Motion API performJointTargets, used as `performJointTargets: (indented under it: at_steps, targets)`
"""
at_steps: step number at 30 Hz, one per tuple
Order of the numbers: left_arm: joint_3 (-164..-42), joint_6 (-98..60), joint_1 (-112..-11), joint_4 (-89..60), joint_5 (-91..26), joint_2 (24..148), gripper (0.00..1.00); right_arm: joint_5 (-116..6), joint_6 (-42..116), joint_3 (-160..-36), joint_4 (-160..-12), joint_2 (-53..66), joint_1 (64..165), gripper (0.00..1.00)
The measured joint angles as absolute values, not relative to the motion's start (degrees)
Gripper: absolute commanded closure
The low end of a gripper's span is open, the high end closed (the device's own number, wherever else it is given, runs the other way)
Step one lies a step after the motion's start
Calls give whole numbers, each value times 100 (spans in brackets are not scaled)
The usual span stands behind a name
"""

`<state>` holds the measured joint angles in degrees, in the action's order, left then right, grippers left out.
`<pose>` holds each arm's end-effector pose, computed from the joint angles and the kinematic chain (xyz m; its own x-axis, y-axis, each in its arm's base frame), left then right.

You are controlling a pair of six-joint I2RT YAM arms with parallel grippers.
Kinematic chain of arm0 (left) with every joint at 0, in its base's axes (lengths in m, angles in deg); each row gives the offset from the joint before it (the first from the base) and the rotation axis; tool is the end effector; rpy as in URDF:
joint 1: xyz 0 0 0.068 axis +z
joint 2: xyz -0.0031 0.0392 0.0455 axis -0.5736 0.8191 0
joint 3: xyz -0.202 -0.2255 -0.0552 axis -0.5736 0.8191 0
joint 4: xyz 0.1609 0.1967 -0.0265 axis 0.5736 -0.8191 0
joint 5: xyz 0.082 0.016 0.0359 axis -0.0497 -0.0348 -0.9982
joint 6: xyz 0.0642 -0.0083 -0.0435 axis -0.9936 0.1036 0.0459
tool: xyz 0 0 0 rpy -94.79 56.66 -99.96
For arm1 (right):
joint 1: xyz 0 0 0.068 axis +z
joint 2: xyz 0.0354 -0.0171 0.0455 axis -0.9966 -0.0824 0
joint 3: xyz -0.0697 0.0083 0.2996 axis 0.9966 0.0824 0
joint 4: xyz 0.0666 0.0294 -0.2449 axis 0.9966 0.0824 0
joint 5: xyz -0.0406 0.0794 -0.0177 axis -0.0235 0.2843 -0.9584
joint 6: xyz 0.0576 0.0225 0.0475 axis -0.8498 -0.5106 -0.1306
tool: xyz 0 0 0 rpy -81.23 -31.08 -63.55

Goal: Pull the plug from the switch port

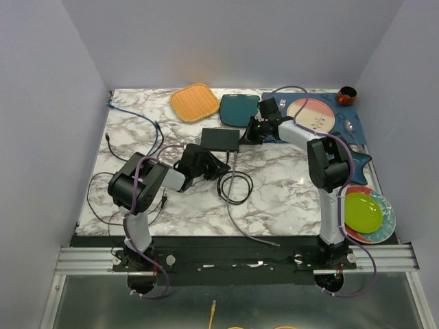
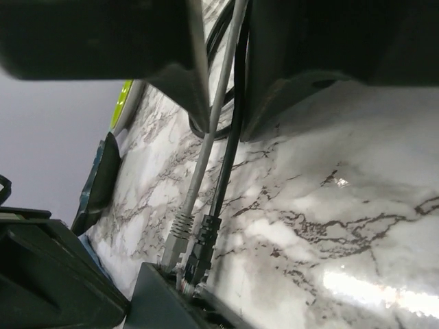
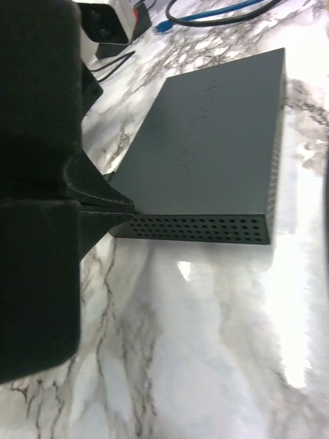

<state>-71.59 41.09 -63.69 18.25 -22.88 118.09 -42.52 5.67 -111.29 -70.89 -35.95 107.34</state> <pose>0.3200 -0.1987 0.1316 -0.7960 -0.5957 -0.1072 -0.2272 0.4582 -0.8593 0.4571 0.2101 0.1741 -0.9051 0.2583 -0.3377 0.0024 0.7974 0.6034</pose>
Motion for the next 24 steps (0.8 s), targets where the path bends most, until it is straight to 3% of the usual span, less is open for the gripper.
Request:
performJointTargets:
  at_steps: [12,15,24]
  targets:
    - [-6368,3702,-6374,1370,-2247,10939,83,-4246,455,-9769,-7640,-2734,11083,97]
    - [-6235,3523,-6374,1038,-2264,10620,78,-4250,434,-9529,-7662,-2500,11142,97]
    - [-6232,3055,-6376,315,-2601,9820,46,-3638,-39,-9594,-8435,-2308,11131,96]
